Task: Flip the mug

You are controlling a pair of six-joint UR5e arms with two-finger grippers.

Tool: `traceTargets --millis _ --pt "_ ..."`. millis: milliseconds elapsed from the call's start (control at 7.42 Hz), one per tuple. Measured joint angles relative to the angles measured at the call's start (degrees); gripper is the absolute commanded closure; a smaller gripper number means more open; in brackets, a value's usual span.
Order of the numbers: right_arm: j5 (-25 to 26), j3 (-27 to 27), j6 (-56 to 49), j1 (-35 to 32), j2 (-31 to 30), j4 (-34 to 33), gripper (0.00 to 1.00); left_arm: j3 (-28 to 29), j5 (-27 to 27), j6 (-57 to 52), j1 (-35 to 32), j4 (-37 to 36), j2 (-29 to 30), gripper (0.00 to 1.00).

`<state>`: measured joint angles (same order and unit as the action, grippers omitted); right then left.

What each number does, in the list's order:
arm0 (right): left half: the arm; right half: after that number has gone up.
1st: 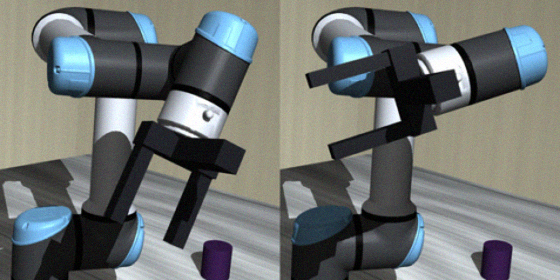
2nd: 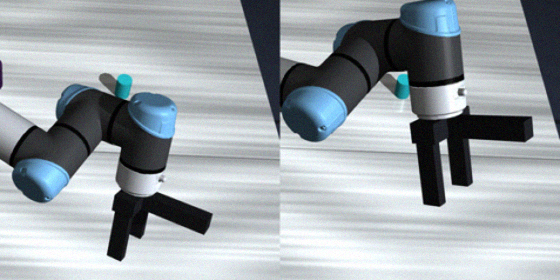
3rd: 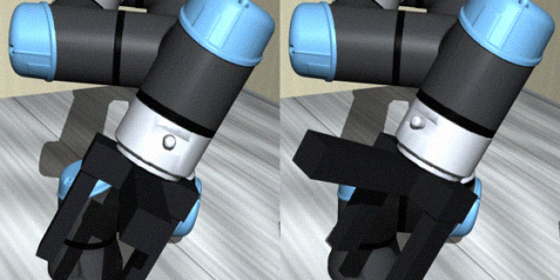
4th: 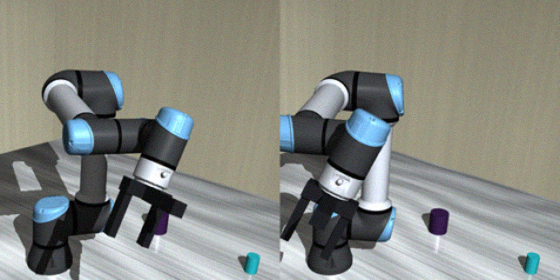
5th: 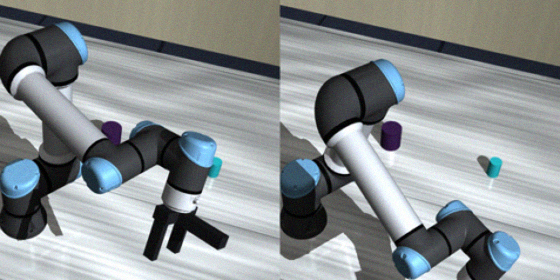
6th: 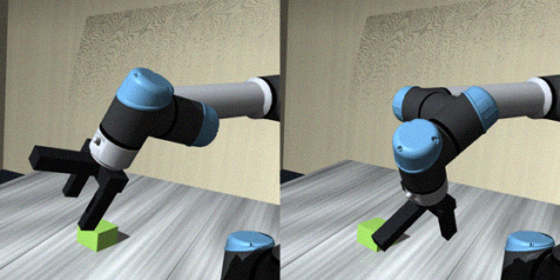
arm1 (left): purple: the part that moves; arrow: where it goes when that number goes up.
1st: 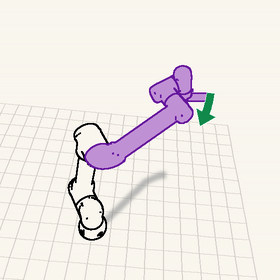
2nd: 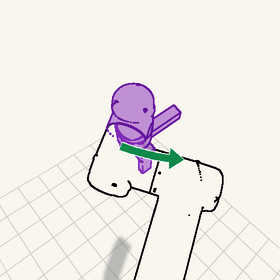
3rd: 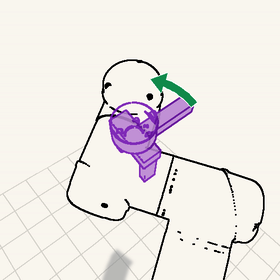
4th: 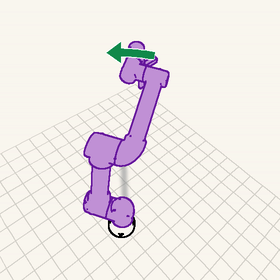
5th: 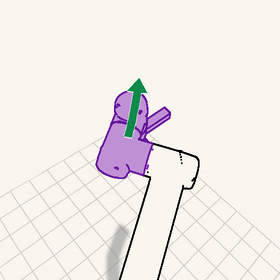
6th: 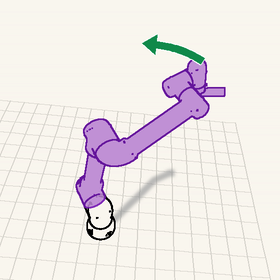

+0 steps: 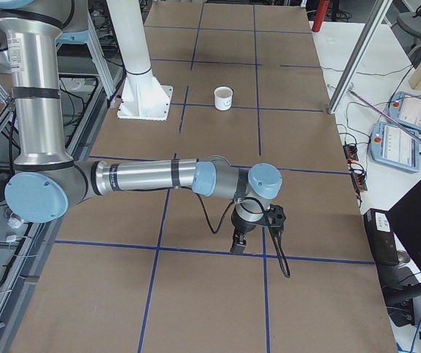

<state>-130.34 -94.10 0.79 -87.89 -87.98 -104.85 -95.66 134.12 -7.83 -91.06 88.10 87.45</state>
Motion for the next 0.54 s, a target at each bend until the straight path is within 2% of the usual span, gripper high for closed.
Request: traceTargets --millis 539 --pt "0.0 0.0 0.0 0.0 0.0 0.0 0.00 -0.6 -0.2 -0.2 0.0 0.1 0.1 0.00"
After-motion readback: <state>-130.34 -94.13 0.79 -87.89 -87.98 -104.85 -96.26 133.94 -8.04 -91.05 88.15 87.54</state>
